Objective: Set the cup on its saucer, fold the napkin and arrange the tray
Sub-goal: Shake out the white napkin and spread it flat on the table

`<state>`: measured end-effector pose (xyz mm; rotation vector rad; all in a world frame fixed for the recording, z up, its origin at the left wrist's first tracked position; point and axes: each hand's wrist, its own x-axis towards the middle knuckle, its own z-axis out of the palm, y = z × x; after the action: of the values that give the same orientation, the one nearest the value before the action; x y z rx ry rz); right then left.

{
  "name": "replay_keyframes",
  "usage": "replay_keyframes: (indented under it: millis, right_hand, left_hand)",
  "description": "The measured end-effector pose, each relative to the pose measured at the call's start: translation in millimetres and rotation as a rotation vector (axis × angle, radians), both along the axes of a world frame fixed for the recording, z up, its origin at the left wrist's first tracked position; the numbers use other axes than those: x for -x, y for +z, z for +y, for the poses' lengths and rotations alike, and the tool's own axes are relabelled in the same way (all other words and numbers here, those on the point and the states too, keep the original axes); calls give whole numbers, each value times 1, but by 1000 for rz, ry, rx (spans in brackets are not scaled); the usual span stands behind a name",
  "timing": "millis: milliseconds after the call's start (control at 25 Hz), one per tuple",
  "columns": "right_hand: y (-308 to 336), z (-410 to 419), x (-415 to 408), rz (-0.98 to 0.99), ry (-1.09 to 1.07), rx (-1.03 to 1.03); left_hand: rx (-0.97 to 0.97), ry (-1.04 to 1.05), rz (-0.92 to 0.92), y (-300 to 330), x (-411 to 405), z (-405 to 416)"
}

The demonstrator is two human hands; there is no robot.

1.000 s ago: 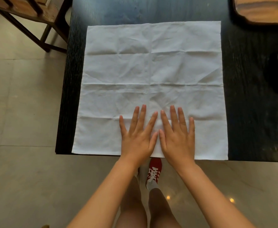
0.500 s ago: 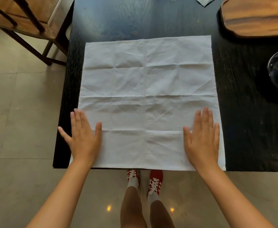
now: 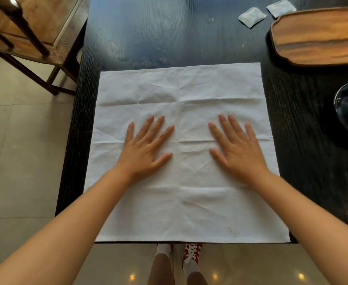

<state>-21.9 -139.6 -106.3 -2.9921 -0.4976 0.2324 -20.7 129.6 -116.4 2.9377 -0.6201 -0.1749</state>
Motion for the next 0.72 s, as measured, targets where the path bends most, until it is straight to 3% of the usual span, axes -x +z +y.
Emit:
replay_keyframes:
  millis: [160,280,360,520,720]
  right_hand:
    - [10,-20,-21,51,-105,-14]
    - [15,11,-49,-73,-189,-141]
    - [13,36,-76,-117,-51,-121]
    - [1,44,-124,-10,158,23]
    - [2,-20,-159,-18,204,39]
  left_hand:
    - [24,155,44,4,-30,26]
    - [265,384,-78,10,-64,8]
    - [272,295,-107,12,-86,-8]
    - [-24,-55,-21,1,-114,-2]
    - [-48,-109,-25,-2,-139,61]
